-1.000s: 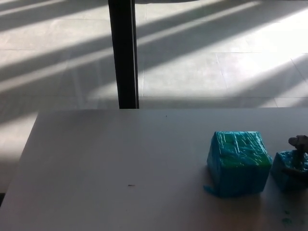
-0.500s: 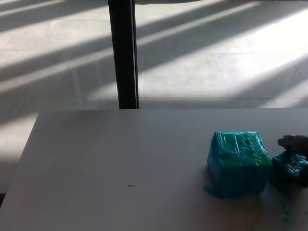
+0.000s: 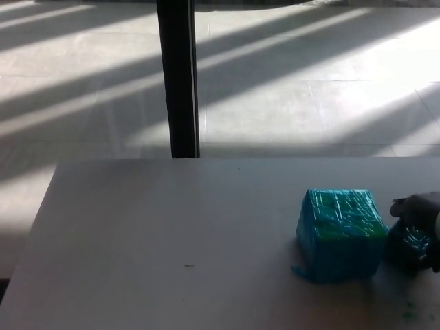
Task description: The robot uses its right hand to pick up the small cube kept on the middle on the desk and place it on the bigger cube kept next to it
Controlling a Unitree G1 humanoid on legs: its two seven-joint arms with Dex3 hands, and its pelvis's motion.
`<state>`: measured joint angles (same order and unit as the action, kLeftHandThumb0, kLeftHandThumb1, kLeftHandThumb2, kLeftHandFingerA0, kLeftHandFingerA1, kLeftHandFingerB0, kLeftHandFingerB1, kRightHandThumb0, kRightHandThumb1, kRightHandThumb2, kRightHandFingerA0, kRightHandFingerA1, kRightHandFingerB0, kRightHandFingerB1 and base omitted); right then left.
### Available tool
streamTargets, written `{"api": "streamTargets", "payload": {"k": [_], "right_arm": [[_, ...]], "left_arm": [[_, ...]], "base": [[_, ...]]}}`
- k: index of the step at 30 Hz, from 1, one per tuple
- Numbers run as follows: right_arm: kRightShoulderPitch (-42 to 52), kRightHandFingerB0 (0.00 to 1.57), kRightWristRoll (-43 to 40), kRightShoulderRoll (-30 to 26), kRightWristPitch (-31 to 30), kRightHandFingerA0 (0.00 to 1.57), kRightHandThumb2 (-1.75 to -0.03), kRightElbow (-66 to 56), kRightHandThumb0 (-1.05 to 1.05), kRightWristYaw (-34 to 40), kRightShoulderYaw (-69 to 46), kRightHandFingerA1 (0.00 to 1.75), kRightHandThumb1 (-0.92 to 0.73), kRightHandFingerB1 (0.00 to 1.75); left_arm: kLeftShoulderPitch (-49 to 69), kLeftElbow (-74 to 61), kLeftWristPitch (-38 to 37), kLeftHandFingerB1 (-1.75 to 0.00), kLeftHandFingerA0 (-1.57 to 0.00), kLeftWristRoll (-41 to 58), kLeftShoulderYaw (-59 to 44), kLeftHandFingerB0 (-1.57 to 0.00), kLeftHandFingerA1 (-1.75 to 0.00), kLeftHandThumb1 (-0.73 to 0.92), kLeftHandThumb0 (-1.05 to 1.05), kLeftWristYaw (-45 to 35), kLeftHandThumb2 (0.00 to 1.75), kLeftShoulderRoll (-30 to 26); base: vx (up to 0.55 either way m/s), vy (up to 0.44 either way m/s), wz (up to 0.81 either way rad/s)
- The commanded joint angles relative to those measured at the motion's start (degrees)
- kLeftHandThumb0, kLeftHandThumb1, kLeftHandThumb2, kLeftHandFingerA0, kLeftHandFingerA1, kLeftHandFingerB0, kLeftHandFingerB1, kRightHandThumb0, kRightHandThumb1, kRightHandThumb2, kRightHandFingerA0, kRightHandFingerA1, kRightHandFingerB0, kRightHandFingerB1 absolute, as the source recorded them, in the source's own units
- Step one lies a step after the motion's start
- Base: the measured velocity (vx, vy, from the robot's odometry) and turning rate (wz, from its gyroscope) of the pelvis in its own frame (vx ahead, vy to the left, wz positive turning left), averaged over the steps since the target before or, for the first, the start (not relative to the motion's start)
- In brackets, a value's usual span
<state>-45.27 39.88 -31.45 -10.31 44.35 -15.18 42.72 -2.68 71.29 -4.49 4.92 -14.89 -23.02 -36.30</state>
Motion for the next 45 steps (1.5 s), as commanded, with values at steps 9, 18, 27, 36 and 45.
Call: {"api": "streamTargets", "payload": {"k": [9, 18, 27, 36, 45], "right_arm": [[11.54, 0.73, 1.52, -0.09, 8.94, 0.86, -0.78, 2.05, -0.31, 25.37, -7.3, 1.63, -0.82, 0.5], [11.34, 0.78, 0.13, -2.38, 17.53, 0.81, -0.75, 2.09, -0.26, 32.57, -12.71, 1.72, -0.69, 1.02], [6.0, 0.65, -3.31, -6.61, 21.53, 0.79, -0.79, -1.92, -0.22, 24.47, -20.0, 1.66, -0.72, 1.4], [0.12, 0.6, -5.98, -9.44, 28.27, 0.88, -0.73, -7.2, -0.19, 13.97, -23.41, 1.71, -0.67, 1.46], [-3.93, 0.62, -12.52, -9.09, 34.67, 0.74, -0.63, -9.84, -0.26, 2.37, -24.83, 1.74, -0.71, 1.55]], "left_arm": [[0.37, 0.34, -0.62, -0.5, -0.45, -0.66, 0.13, -0.48, -0.62, 0.68, -0.72, 0.39, 0.61, -1.45], [-0.19, 1.25, 0.89, -0.5, -0.42, 1.01, -1.4, -0.46, -0.65, 0.65, -0.71, -0.15, 0.6, -0.87], [0.03, 1.35, 1.23, -0.46, -0.4, 0.41, -1.36, -0.42, -0.6, 0.66, -0.7, 1.13, 0.6, -0.97], [0.42, 1.28, 0.74, -0.47, -0.42, 0.14, -1.54, -0.47, -0.6, 0.65, -0.72, 0.44, 0.6, -1.81], [-0.03, 1.8, 1.31, -0.47, -0.48, 0.55, -2.0, -0.49, -0.6, 0.65, -0.69, 0.88, 0.6, -1.65]], "base": [[0.0, 0.0, 0.0], [0.0, 0.0, 0.0], [0.0, 0.0, 0.0], [0.0, 0.0, 0.0], [0.0, 0.0, 0.0]]}}
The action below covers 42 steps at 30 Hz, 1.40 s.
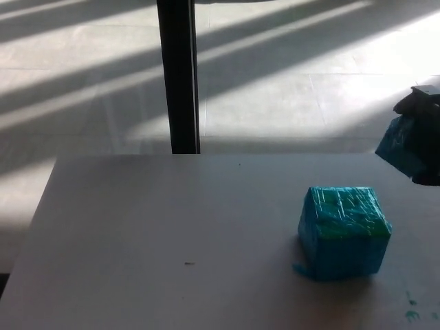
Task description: The robot uses its right hand to pick up the small cube kept on the middle on the desk and place it on the bigger cube kept next to it
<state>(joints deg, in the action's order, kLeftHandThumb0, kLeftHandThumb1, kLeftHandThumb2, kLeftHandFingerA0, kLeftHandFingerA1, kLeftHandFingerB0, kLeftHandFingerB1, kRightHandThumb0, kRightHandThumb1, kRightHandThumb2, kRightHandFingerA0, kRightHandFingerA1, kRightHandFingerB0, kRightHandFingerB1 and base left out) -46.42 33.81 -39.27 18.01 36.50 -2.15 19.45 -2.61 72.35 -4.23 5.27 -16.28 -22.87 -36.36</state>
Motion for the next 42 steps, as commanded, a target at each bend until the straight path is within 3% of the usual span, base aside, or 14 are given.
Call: {"api": "streamTargets", "payload": {"k": [1, 5, 6, 7, 12, 27, 28, 29, 30, 31, 33, 39, 41, 42], "right_arm": [[-2.52, 0.83, -7.5, -0.81, 4.13, 0.8, -0.65, -4.73, -0.27, -13.9, -1.35, 1.64, -0.71, 1.05], [-1.86, 0.83, -9.15, 0.0, 1.5, 0.85, -0.67, -8.92, -0.29, -20.96, 0.13, 1.43, -0.7, 0.79], [-1.49, 0.7, -9.47, 0.25, 2.06, 0.77, -0.69, -9.03, -0.27, -21.74, 0.54, 1.55, -0.72, 1.24], [-1.32, 0.67, -9.3, 0.2, 1.69, 0.8, -0.71, -9.75, -0.21, -22.88, 1.03, 1.63, -0.74, 1.41], [-1.73, 0.7, -10.58, -0.05, -2.37, 0.77, -0.79, -12.92, -0.22, -31.55, 2.46, 1.67, -0.7, 1.49], [-3.77, 0.75, -10.4, 1.38, -6.89, 0.72, -0.84, -14.47, -0.18, -40.2, 3.92, 1.44, -0.66, 0.85], [-3.61, 0.72, -10.25, 1.88, -7.11, 0.72, -0.9, -14.24, -0.2, -40.82, 4.32, 1.51, -0.65, 1.27], [-3.59, 0.69, -9.91, 2.06, -6.84, 0.72, -0.91, -14.18, -0.19, -40.88, 4.49, 1.56, -0.66, 1.37], [-3.57, 0.64, -9.1, 2.32, -6.78, 0.68, -0.91, -14.01, -0.18, -40.61, 4.83, 1.66, -0.65, 1.5], [-3.69, 0.64, -8.01, 2.72, -6.66, 0.69, -0.87, -13.41, -0.19, -40.53, 5.47, 1.69, -0.66, 1.54], [-3.59, 0.63, -7.53, 2.97, -6.37, 0.69, -0.84, -13.04, -0.18, -40.34, 5.68, 1.72, -0.66, 1.58], [-3.2, 0.71, -3.65, 4.03, -8.9, 0.71, -0.75, -13.33, -0.22, -39.11, 6.96, 1.57, -0.73, 1.08], [-3.47, 0.73, -3.3, 4.56, -8.13, 0.69, -0.77, -12.21, -0.24, -38.3, 7.15, 1.52, -0.72, 1.13], [-3.88, 0.76, -3.04, 5.53, -8.5, 0.69, -0.73, -10.71, -0.26, -37.43, 7.32, 1.46, -0.72, 1.04]], "left_arm": [[0.3, 0.54, -0.32, -0.49, -0.49, -0.53, 0.05, -0.5, -0.62, 0.67, -0.72, 0.53, 0.6, -1.7], [0.64, -0.17, -0.52, -0.51, -0.45, -0.81, 0.44, -0.49, -0.64, 0.67, -0.72, 0.21, 0.61, -1.98], [0.65, -0.2, -0.45, -0.58, -0.45, -0.78, 0.44, -0.42, -0.67, 0.55, -0.72, 0.06, 1.0, -2.02], [0.7, -0.08, -0.84, -0.51, -0.44, -0.86, 0.49, -0.52, -0.6, 0.67, -0.73, 0.08, 0.61, -1.97], [-0.01, 0.09, -0.02, -0.52, -0.52, 0.12, -0.39, -0.54, -0.63, 0.66, -0.71, 0.06, 0.6, -1.83], [0.26, -0.81, -1.04, -0.56, -0.49, -0.49, 0.37, -0.56, -0.65, 0.67, -0.74, -1.18, 0.6, -2.38], [0.09, -0.6, -0.87, -0.58, -0.41, -1.14, 0.84, -0.45, -0.63, 0.56, -0.76, -0.02, 1.01, -2.49], [0.06, -0.42, -0.9, -0.51, -0.46, -0.96, 0.67, -0.5, -0.6, 0.68, -0.76, -0.18, 0.61, -2.44], [-0.11, -0.24, -0.43, -0.62, -0.46, -0.36, 0.1, -0.49, -0.67, 0.54, -0.76, -0.09, 1.0, -2.25], [-0.38, 0.11, -0.07, -0.54, -0.51, 0.11, -0.37, -0.54, -0.65, 0.65, -0.72, -0.06, 0.6, -2.06], [-0.32, -0.23, 0.04, -0.51, -0.46, -0.37, 0.2, -0.51, -0.62, 0.67, -0.73, -0.77, 0.61, -2.38], [-0.36, -0.5, 0.43, -0.59, -0.55, 1.0, -0.98, -0.56, -0.73, 0.65, -0.7, -0.88, 0.6, -1.91], [-0.34, -0.29, -0.13, -0.63, -0.47, 0.36, -0.63, -0.5, -0.69, 0.53, -0.71, -0.77, 0.99, -1.93], [-0.1, -0.54, -1.09, -0.53, -0.41, -0.97, 0.49, -0.5, -0.63, 0.66, -0.74, 0.26, 0.6, -2.06]], "base": [[0.0, 0.0, 0.0], [0.0, 0.0, 0.0], [0.0, 0.0, 0.0], [0.0, 0.0, 0.0], [0.0, 0.0, 0.0], [0.0, 0.0, 0.0], [0.0, 0.0, 0.0], [0.0, 0.0, 0.0], [0.0, 0.0, 0.0], [0.0, 0.0, 0.0], [0.0, 0.0, 0.0], [0.0, 0.0, 0.0], [0.0, 0.0, 0.0], [0.0, 0.0, 0.0]]}}
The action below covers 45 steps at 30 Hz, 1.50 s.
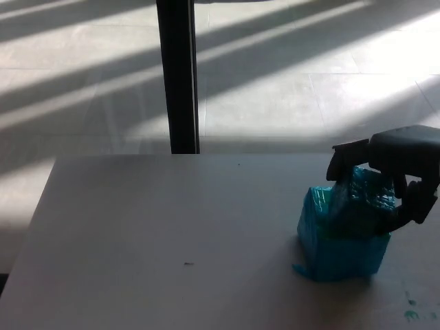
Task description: The robot uses its right hand to pick up the small cube kept on the middle on the desk and place it on the bigger cube kept next to it
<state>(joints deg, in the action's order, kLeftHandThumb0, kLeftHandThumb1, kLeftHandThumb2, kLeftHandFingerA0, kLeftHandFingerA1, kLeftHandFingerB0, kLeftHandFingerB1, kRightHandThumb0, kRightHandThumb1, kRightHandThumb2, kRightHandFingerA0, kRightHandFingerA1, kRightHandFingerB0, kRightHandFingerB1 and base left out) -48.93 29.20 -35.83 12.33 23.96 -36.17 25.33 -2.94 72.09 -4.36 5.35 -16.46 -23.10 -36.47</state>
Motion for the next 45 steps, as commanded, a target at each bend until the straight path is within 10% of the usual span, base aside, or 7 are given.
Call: {"api": "streamTargets", "payload": {"k": [1, 8, 10, 14, 19, 23, 45], "right_arm": [[-1.67, 0.75, 1.89, 2.44, -3.18, 0.69, -0.72, 2.3, -0.27, -3.38, 1.67, 1.52, -0.74, 1.06], [-3.05, 0.63, 2.37, 5.3, -2.31, 0.69, -0.74, 7.0, -0.23, -0.49, 1.59, 1.75, -0.72, 1.55], [-3.18, 0.71, 2.14, 5.7, -1.73, 0.75, -0.75, 7.19, -0.24, -0.04, 1.23, 1.61, -0.74, 1.26], [-3.05, 0.11, 2.66, 5.87, -4.43, 0.38, -0.63, 5.51, -0.43, -1.41, 0.8, 0.79, -0.7, 0.24], [-4.06, 0.0, 6.5, 4.5, -6.4, 0.0, -0.79, 3.82, -0.82, -3.06, 3.11, 0.04, -0.47, 0.07], [-5.11, 0.0, 6.8, 2.98, -6.14, 0.0, -0.93, 2.61, -0.96, -6.56, 4.11, 0.13, -0.55, 0.0], [-7.04, 0.0, 0.05, -1.53, -9.0, 0.0, -0.91, -4.3, -0.96, -14.13, -6.54, 0.15, -0.55, 0.0]], "left_arm": [[0.21, -0.25, -0.65, -0.53, -0.43, -0.22, 0.02, -0.51, -0.66, 0.66, -0.72, -0.28, 0.61, -1.88], [-0.08, -0.01, -0.04, -0.49, -0.49, -0.42, 0.17, -0.51, -0.61, 0.66, -0.74, -0.03, 0.6, -1.65], [0.25, -0.17, -1.04, -0.59, -0.41, -1.01, 0.83, -0.44, -0.65, 0.54, -0.76, -0.43, 0.99, -1.85], [0.16, 0.11, -0.81, -0.66, -0.64, -0.4, 0.44, -0.6, -0.99, 0.65, -0.73, -0.22, 0.59, -1.9], [-0.36, -0.17, 1.04, -0.57, -0.5, 0.46, -0.19, -0.54, -0.7, 0.64, -0.71, -0.71, 0.6, -2.07], [-0.2, -0.13, -0.65, -0.61, -0.47, -0.75, 0.64, -0.48, -0.67, 0.55, -0.74, -0.47, 1.0, -2.42], [0.93, -0.32, -1.15, -0.52, -0.49, -1.41, 1.72, -0.54, -0.63, 0.68, -0.74, 0.01, 0.62, -2.88]], "base": [[0.0, 0.0, 0.0], [0.0, 0.0, 0.0], [0.0, 0.0, 0.0], [0.0, 0.0, 0.0], [0.0, 0.0, 0.0], [0.0, 0.0, 0.0], [0.0, 0.0, 0.0]]}}
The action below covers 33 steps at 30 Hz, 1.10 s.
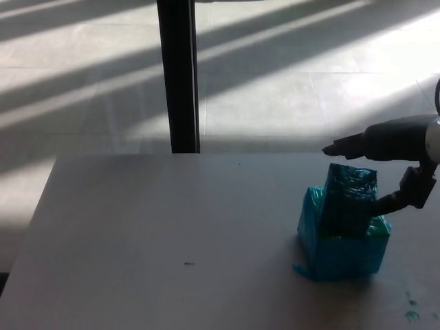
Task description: The robot uses its right hand to pick up the small cube kept on the middle on the desk and place it on the bigger cube kept next to it
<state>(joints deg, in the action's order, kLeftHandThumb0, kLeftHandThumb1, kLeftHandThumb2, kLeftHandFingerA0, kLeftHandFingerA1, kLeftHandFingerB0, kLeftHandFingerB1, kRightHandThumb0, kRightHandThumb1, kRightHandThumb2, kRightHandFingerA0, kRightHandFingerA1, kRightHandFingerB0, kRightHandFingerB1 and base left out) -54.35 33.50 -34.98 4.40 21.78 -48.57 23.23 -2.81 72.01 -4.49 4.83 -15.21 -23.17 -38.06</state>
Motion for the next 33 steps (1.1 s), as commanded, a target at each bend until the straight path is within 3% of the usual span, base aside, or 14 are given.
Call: {"api": "streamTargets", "payload": {"k": [1, 3, 6, 7, 8, 13, 14, 15, 19, 23, 25, 26, 29, 33], "right_arm": [[-1.49, 0.0, -4.59, -2.71, -0.11, 0.0, -0.92, -2.08, -0.98, -1.15, -5.26, 0.15, -0.56, 0.0], [-1.79, 0.0, -5.35, -3.82, 0.87, 0.0, -0.95, -2.22, -1.04, -1.24, -6.81, 0.14, -0.6, 0.0], [-0.93, 0.0, -7.08, -4.95, 0.79, 0.0, -0.96, -2.62, -1.01, 0.49, -10.19, 0.16, -0.56, 0.0], [-0.41, 0.0, -7.97, -5.15, 1.15, 0.0, -0.58, -2.39, -0.97, 1.4, -11.59, 0.0, -0.57, 0.0], [0.4, 0.0, -9.11, -5.46, 1.28, 0.0, -0.93, -2.42, -0.98, 2.13, -13.38, 0.17, -0.55, 0.0], [5.18, 0.0, -11.53, -7.72, 0.67, 0.0, -0.89, -3.79, -0.94, 5.01, -20.84, 0.09, -0.53, 0.0], [6.26, 0.0, -12.14, -8.45, 2.07, 0.0, -0.83, -1.92, -0.94, 6.31, -22.34, 0.0, -0.48, 0.0], [7.85, 0.0, -12.96, -8.83, 3.04, 0.0, -0.9, -1.01, -0.95, 8.26, -24.52, 0.06, -0.53, 0.0], [15.13, 0.07, -14.78, -10.56, 0.05, 0.0, -0.83, -1.83, -0.89, 13.04, -33.55, 0.04, -0.52, 0.02], [24.13, 0.07, -15.45, -11.67, 1.49, 0.0, -0.77, 2.8, -0.59, 21.58, -43.19, 0.16, -0.59, 0.23], [26.47, 0.07, -15.79, -10.64, -1.31, 0.0, -0.68, 2.44, -0.55, 23.32, -46.18, 0.12, -0.6, 0.25], [28.81, 0.03, -16.41, -10.21, -0.14, 0.0, -0.82, 2.46, -0.59, 24.45, -48.25, 0.27, -0.46, 0.31], [34.49, 0.12, -15.81, -9.66, 1.68, 0.0, -0.62, 4.16, -0.58, 29.25, -52.44, 0.3, -0.7, 0.25], [40.56, 0.18, -17.61, -6.53, 2.44, 0.01, -0.62, 6.45, -0.59, 35.29, -58.66, 0.5, -0.7, 0.29]], "left_arm": [[0.89, 0.03, -0.49, -0.64, -0.45, 0.29, -0.48, -0.54, -0.66, 0.54, -0.7, -0.79, 1.0, -1.02], [0.99, 0.01, -0.79, -0.45, -0.37, -0.33, 0.04, -0.45, -0.57, 0.68, -0.73, -0.21, 0.61, -1.03], [1.24, -0.1, -1.56, -0.47, -0.42, -1.08, 0.73, -0.48, -0.6, 0.68, -0.74, 0.29, 0.61, -1.12], [1.45, -0.1, -1.62, -0.47, -0.43, -1.24, 0.91, -0.48, -0.6, 0.68, -0.74, 0.46, 0.61, -1.25], [1.53, -0.07, -1.75, -0.61, -0.38, -0.39, 0.22, -0.49, -0.63, 0.53, -0.73, -0.21, 0.99, -1.11], [1.15, 0.41, -1.43, -0.47, -0.45, -0.31, 0.16, -0.53, -0.56, 0.67, -0.75, -0.54, 0.61, -0.8], [0.96, 0.47, -0.66, -0.59, -0.46, 0.04, -0.15, -0.5, -0.64, 0.55, -0.74, -0.42, 1.0, -0.77], [1.09, 0.28, -0.86, -0.5, -0.46, 0.04, -0.14, -0.51, -0.6, 0.68, -0.74, -0.41, 0.61, -0.73], [0.82, 0.55, -0.08, -0.59, -0.48, 0.82, -1.02, -0.46, -0.68, 0.54, -0.73, -0.16, 0.99, -0.35], [0.87, 0.81, 0.64, -0.48, -0.43, 0.73, -0.98, -0.48, -0.61, 0.65, -0.73, 0.12, 0.6, -0.28], [1.31, 0.63, -0.48, -0.6, -0.45, 0.09, -0.46, -0.48, -0.67, 0.55, -0.74, 0.73, 0.99, -0.2], [1.36, 0.68, -0.09, -0.51, -0.51, 1.56, -1.61, -0.54, -0.64, 0.65, -0.71, -1.87, 0.6, -0.24], [1.55, 0.77, -0.32, -0.57, -0.47, 1.28, -1.67, -0.41, -0.67, 0.51, -0.71, 0.44, 0.97, 0.5], [1.19, 1.15, 0.91, -0.58, -0.54, 2.13, -2.54, -0.52, -0.83, 0.63, -0.71, -0.39, 0.59, 0.55]], "base": [[0.0, 0.0, 0.0], [0.0, 0.0, 0.0], [0.0, 0.0, 0.0], [0.0, 0.0, 0.0], [0.0, 0.0, 0.0], [0.0, 0.0, 0.0], [0.0, 0.0, 0.0], [0.0, 0.0, 0.0], [0.0, 0.0, 0.0], [0.0, 0.0, 0.0], [0.0, 0.0, 0.0], [0.0, 0.0, 0.0], [0.0, 0.0, 0.0], [0.0, 0.0, 0.0]]}}
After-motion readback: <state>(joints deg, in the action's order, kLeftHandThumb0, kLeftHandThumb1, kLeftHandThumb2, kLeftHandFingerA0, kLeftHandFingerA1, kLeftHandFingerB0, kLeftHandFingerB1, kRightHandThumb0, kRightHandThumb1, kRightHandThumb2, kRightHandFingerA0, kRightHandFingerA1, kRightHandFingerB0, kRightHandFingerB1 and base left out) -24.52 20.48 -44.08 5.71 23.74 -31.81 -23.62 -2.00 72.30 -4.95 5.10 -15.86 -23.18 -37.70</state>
